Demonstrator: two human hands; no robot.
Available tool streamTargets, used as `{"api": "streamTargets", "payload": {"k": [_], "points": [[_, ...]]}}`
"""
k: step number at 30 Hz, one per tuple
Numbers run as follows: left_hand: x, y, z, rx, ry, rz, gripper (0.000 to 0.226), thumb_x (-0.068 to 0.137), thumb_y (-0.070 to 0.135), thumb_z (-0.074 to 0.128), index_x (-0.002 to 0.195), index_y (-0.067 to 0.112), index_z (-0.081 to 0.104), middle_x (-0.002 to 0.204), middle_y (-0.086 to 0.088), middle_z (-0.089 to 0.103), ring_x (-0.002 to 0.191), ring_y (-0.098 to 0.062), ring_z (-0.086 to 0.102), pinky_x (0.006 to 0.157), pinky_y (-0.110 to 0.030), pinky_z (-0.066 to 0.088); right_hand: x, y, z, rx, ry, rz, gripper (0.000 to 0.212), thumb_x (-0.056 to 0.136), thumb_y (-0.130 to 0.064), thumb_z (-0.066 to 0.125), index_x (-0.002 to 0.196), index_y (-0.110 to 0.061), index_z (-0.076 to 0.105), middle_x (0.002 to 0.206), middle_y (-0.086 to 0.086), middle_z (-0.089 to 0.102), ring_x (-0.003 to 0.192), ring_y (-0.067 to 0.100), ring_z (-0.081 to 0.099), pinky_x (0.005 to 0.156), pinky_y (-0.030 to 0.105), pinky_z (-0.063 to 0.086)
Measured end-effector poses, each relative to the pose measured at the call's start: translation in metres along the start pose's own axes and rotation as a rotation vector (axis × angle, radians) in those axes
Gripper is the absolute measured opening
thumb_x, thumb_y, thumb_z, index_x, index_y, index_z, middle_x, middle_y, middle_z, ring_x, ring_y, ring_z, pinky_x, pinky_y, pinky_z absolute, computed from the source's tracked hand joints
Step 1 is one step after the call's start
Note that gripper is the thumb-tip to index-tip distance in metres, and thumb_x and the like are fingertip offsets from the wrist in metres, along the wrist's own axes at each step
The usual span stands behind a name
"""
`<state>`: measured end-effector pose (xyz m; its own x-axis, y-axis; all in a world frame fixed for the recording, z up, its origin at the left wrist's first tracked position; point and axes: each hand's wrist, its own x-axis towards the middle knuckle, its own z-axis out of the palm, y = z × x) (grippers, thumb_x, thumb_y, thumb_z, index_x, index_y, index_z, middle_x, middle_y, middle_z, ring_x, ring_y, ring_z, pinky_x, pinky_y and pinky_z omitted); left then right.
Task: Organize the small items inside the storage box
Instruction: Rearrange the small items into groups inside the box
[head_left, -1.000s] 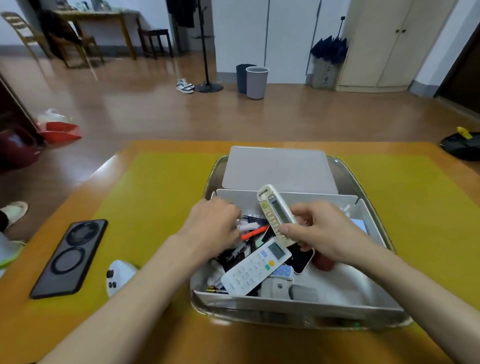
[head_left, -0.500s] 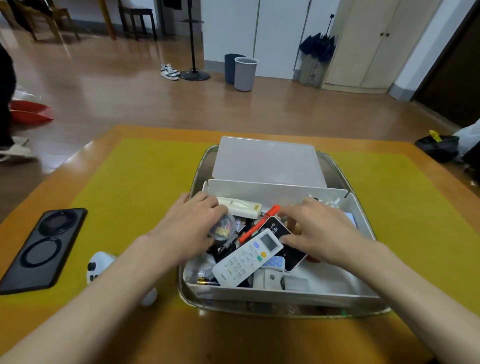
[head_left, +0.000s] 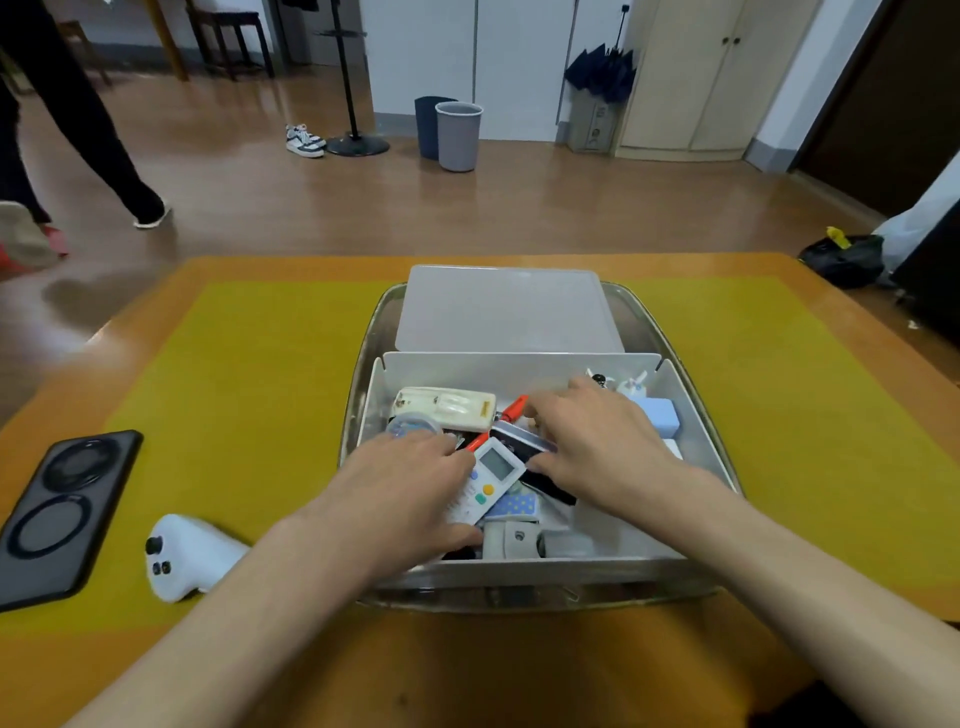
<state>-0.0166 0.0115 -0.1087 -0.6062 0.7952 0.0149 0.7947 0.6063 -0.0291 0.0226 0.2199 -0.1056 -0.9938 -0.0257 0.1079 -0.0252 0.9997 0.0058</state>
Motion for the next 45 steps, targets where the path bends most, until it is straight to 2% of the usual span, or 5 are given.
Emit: {"api": "streamTargets", "payload": {"k": [10,17,26,36,45], "points": [[0.003,0.003,0.005,0.013,-0.027,0.016,0.056,0.083,0.064,0.054,0.129,0.034,0.045,0.119,0.011,0.052,0.112,-0.014,0.053,0.072,-0.033,0.05,-0.045,0.072,-0.068,0.394,-0.262,0.046,0.012,0.079,-0.033,0.084,0.086,-0.036,0.074,0.077,-0.025,0.065,0.068,0.0,0.055,0.059,0.018,0.039],[0.014,0.014,0.0,-0.083,0.034,0.19,0.051,0.087,0.064,0.054,0.13,0.037,0.05,0.123,0.015,0.046,0.114,-0.008,0.042,0.084,-0.031,0.049,-0.057,0.071,-0.035,-0.102,-0.408,-0.038,0.015,0.088,-0.036,0.069,0.102,-0.038,0.07,0.093,-0.01,0.069,0.095,0.02,0.065,0.065,0.03,0.036],[0.043,0.031,0.014,-0.162,-0.049,0.383,0.049,0.084,0.06,0.064,0.127,0.037,0.06,0.118,0.015,0.047,0.106,-0.007,0.038,0.082,-0.025,0.04,-0.07,0.075,-0.008,-0.239,-0.329,-0.157,0.028,0.086,-0.051,0.066,0.11,-0.036,0.068,0.116,-0.011,0.069,0.105,0.025,0.065,0.064,0.032,0.038],[0.059,0.042,0.023,-0.106,-0.147,0.361,0.043,0.082,0.064,0.061,0.11,0.031,0.066,0.112,0.013,0.054,0.107,-0.01,0.04,0.093,-0.03,0.036,-0.072,0.081,-0.017,-0.136,-0.395,-0.156,0.017,0.087,-0.044,0.069,0.099,-0.033,0.073,0.094,-0.008,0.071,0.085,0.021,0.065,0.06,0.029,0.036],[0.057,0.04,0.013,-0.223,-0.199,0.318,0.042,0.079,0.058,0.069,0.113,0.035,0.059,0.11,0.015,0.057,0.096,-0.002,0.04,0.084,-0.02,0.025,-0.08,0.089,-0.037,0.044,-0.08,-0.111,0.027,0.096,-0.05,0.051,0.098,-0.033,0.072,0.09,-0.013,0.071,0.083,0.012,0.064,0.068,0.037,0.052]]}}
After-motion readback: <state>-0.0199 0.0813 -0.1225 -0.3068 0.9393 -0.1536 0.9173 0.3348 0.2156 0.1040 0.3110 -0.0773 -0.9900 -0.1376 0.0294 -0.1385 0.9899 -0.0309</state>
